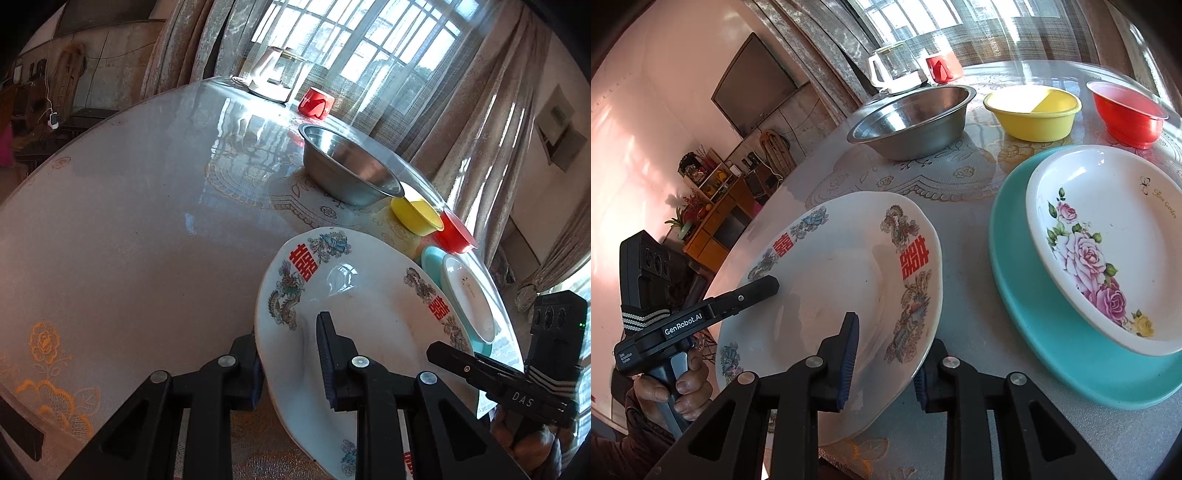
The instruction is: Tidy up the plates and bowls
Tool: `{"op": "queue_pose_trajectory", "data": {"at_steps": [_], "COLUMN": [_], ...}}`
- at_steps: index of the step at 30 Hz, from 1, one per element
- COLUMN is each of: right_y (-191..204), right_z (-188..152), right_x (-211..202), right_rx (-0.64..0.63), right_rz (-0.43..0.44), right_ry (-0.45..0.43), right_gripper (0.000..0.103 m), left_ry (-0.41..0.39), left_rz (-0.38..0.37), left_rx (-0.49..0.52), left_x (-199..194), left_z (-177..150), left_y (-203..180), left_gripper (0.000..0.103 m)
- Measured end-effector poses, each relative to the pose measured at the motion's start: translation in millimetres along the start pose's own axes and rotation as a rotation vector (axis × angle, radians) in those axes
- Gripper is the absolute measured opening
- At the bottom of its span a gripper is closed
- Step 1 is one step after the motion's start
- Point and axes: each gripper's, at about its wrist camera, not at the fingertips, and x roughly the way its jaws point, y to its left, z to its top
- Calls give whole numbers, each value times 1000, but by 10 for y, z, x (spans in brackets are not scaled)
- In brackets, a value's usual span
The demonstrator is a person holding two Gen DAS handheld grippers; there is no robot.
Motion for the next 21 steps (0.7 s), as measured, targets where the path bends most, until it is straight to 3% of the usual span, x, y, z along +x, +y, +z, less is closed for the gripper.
{"op": "queue_pose_trajectory", "data": {"at_steps": [21], "right_y": [-185], "right_z": [64], "right_x": [-576], "right_rx": [-23], "right_rz": [-96], "right_ry": [-140], "right_gripper": [27], "left_ry": [-26], "left_rz": [-80], "left_rx": [176], "left_x": [23], "left_z": [92], "left_y": [-688], "left_gripper": [27]}}
